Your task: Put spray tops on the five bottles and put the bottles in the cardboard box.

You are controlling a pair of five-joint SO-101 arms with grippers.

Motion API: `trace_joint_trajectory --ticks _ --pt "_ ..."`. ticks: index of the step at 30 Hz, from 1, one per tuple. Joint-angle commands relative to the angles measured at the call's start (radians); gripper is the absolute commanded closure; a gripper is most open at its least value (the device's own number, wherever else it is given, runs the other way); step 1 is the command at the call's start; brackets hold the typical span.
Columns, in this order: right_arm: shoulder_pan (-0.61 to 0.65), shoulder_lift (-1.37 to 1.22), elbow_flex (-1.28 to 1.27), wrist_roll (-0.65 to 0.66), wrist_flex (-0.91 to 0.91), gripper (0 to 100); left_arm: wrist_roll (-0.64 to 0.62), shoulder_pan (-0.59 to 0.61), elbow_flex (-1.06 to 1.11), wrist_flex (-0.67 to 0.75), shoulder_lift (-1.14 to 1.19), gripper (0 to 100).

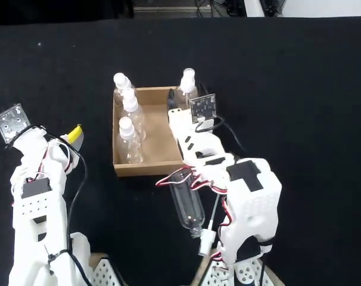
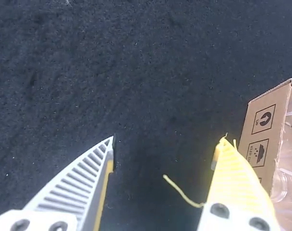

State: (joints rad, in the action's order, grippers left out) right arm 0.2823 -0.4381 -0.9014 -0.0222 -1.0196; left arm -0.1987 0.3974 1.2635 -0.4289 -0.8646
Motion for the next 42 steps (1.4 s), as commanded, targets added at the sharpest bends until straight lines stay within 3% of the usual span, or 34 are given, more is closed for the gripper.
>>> trace_joint_trajectory --ticks 1,24,30,42 --pt "0.014 0.013 -0.025 0.006 -0.074 74.0 0.0 -0.008 -0.013 0.02 -0.003 69" --pt "0.017 0.013 -0.045 0.006 -0.107 73.7 0.0 -0.008 -0.013 0.02 -0.003 69" --pt "0.018 0.013 -0.05 0.006 -0.106 60.7 0.0 -0.008 -0.013 0.02 -0.003 69" --pt "0.038 0.087 -0.12 0.0 -0.107 60.7 0.0 -0.008 -0.013 0.02 -0.003 69"
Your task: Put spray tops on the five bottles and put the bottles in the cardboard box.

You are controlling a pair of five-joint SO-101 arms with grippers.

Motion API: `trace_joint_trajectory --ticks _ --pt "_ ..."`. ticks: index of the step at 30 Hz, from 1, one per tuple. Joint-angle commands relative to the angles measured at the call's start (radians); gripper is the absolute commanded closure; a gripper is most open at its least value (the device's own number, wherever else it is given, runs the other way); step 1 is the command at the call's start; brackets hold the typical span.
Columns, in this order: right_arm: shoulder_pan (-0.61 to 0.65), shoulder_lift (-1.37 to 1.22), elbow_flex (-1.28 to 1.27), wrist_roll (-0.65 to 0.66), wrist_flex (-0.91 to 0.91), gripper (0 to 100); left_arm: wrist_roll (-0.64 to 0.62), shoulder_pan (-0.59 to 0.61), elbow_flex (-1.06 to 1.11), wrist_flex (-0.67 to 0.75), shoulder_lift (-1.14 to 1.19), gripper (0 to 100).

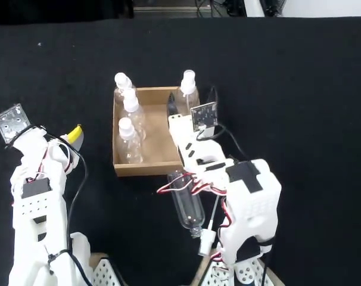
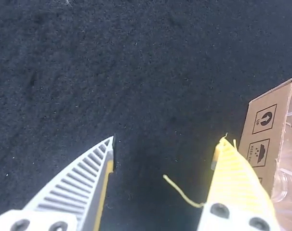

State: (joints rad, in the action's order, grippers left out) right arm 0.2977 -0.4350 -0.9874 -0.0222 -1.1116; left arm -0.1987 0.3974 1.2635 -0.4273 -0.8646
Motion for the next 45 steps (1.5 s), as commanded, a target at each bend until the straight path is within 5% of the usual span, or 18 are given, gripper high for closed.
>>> trace_joint_trajectory --ticks 1,15,36,45 --pt "0.023 0.091 -0.039 0.0 -0.014 60.7 0.0 -0.008 -0.013 0.018 -0.003 69" --pt "0.018 0.209 -0.087 -0.002 0.003 60.7 0.0 -0.008 -0.015 0.018 -0.003 69" --pt "0.012 0.728 -0.12 -0.003 0.829 64.7 0.0 -0.01 -0.015 0.02 -0.003 69" --pt "0.011 0.825 -0.13 -0.003 0.922 73.3 0.0 -0.01 -0.015 0.02 -0.003 69"
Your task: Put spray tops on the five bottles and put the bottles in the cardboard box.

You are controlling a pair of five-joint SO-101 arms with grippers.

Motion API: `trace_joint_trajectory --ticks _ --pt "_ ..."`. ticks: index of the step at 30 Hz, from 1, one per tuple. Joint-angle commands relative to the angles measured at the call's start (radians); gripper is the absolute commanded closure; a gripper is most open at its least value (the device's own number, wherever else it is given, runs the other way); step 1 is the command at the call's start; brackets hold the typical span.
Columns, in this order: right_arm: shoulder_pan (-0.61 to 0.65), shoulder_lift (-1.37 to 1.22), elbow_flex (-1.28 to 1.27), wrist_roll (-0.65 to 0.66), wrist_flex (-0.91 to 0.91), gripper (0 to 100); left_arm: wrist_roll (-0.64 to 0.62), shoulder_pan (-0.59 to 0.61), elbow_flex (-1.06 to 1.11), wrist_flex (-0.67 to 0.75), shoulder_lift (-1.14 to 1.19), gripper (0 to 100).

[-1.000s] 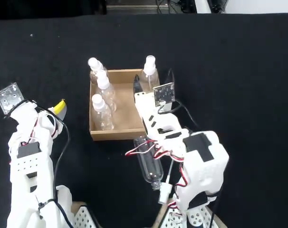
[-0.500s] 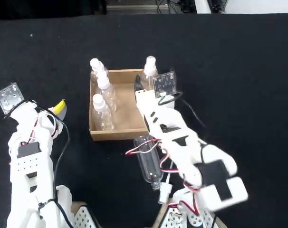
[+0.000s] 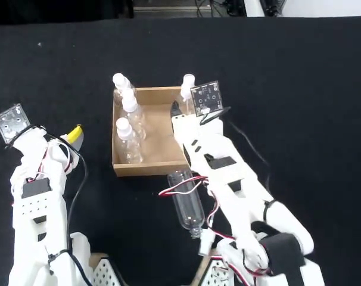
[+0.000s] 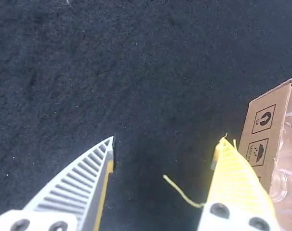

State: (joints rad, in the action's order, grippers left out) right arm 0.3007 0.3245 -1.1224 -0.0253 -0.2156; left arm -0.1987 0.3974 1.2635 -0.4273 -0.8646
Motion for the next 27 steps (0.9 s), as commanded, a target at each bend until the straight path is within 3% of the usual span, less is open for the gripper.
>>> trace_joint_trajectory --ticks 1,7,13,17,19,25,27 --pt "0.008 0.071 0.007 0.0 0.043 73.3 0.0 -0.01 -0.015 0.02 -0.003 69" --pt "0.009 0.108 0.015 0.008 0.133 72.4 0.0 -0.01 -0.015 0.02 -0.003 69" --pt "0.012 0.139 0.088 0.006 0.371 55.5 0.0 -0.01 -0.015 0.02 -0.003 69" --pt "0.009 0.139 0.165 0.002 0.549 53.6 0.0 -0.01 -0.015 0.02 -0.003 69" --pt "0.009 0.139 0.173 0.0 0.565 57.5 0.0 -0.01 -0.015 0.02 -0.003 69" --pt "0.014 0.145 0.179 0.008 0.563 90.2 0.0 -0.01 -0.015 0.02 -0.003 69" --pt "0.014 0.145 0.179 0.008 0.565 94.6 0.0 -0.01 -0.015 0.02 -0.003 69"
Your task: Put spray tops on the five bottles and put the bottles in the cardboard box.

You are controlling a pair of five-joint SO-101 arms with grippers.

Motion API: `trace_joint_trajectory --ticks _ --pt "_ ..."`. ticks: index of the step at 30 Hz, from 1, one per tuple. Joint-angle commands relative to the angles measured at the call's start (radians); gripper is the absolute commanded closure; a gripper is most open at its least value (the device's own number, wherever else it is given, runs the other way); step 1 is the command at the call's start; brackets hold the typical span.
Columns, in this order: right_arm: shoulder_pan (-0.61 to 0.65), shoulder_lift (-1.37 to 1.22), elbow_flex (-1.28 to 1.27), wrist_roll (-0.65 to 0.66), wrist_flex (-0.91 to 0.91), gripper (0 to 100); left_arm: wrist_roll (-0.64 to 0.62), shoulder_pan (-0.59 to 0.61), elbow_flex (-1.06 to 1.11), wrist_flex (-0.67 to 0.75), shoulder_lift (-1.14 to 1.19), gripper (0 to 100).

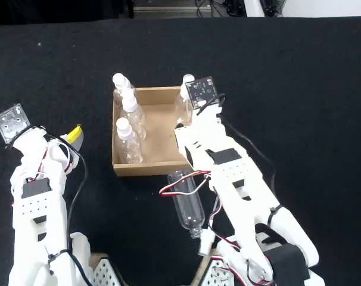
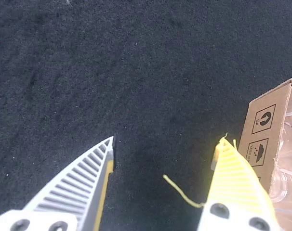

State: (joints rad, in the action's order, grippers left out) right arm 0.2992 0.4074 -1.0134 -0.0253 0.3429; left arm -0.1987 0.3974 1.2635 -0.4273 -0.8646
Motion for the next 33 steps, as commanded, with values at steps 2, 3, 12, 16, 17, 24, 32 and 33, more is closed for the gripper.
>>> trace_joint_trajectory --ticks 2,3,12,16,17,24,32,33 --pt "0.015 0.061 0.07 0.0 0.011 94.0 0.0 -0.01 -0.015 0.02 -0.003 69" --pt "0.015 0.056 0.07 0.0 0.011 94.2 0.0 -0.01 -0.015 0.02 -0.003 69" --pt "0.015 0.054 0.079 0.0 0.02 94.6 0.0 -0.008 -0.015 0.02 -0.003 69" --pt "0.015 0.028 0.099 0.0 0.057 97.7 0.0 -0.008 -0.015 0.02 -0.003 69" --pt "0.014 0.008 0.11 0.0 0.057 99.1 0.0 -0.008 -0.015 0.02 -0.003 69" --pt "0.011 -0.077 0.162 0.006 0.051 98.7 0.0 -0.008 -0.013 0.02 -0.003 69" --pt "-0.018 -0.084 0.163 0.011 0.049 98.7 0.0 -0.008 -0.013 0.02 -0.003 69" --pt "-0.021 -0.084 0.163 0.011 0.051 98.7 0.0 -0.008 -0.013 0.02 -0.003 69"
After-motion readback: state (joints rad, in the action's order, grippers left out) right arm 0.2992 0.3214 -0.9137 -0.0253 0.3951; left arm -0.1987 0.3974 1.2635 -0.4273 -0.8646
